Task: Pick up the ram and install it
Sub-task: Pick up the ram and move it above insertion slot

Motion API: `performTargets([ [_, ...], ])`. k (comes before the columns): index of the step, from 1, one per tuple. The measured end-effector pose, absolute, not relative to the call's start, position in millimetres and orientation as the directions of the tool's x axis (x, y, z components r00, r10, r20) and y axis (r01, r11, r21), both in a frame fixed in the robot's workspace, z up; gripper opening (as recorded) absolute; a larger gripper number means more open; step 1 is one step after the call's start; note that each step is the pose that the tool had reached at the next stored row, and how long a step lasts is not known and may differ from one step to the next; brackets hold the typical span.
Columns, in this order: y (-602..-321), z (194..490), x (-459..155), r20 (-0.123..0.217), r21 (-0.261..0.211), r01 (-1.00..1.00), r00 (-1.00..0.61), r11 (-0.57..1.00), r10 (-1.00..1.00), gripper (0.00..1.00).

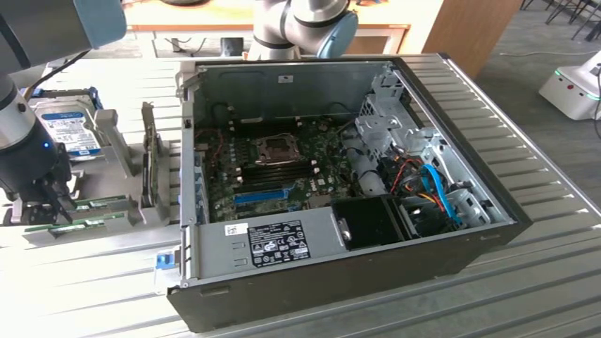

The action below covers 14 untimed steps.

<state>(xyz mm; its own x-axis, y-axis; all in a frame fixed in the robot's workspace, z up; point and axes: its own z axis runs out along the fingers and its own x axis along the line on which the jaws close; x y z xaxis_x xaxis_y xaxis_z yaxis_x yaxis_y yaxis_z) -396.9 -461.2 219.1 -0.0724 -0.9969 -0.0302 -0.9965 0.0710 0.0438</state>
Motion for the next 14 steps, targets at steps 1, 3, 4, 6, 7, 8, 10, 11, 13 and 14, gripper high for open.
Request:
performTargets([
  [1, -461.3, 219.0, -397.0, -0.030, 0.043, -0.997, -0.072, 0.071, -0.997, 0.31],
  [3, -461.2, 219.0, -397.3, -0.031, 0.041, -0.997, -0.071, 0.070, -0.997, 0.31],
  [4, -461.2, 219.0, -397.5, -0.031, 0.040, -0.997, -0.071, 0.069, -0.997, 0.31],
  [6, -461.3, 219.0, -398.0, -0.032, 0.036, -0.997, -0.069, 0.068, -0.997, 0.31],
  [7, -461.4, 218.9, -398.3, -0.033, 0.034, -0.997, -0.069, 0.067, -0.997, 0.31],
  [8, -461.5, 219.0, -398.7, -0.034, 0.032, -0.997, -0.068, 0.067, -0.997, 0.31],
  [10, -461.6, 218.9, -399.3, -0.037, 0.028, -0.997, -0.067, 0.066, -0.997, 0.31],
  [11, -461.7, 219.0, -399.4, -0.038, 0.027, -0.998, -0.066, 0.065, -0.997, 0.31],
  [13, -461.6, 219.0, -399.4, -0.038, 0.026, -0.998, -0.066, 0.065, -0.997, 0.31],
  [14, -461.7, 219.0, -399.4, -0.038, 0.026, -0.998, -0.066, 0.065, -0.997, 0.31],
])
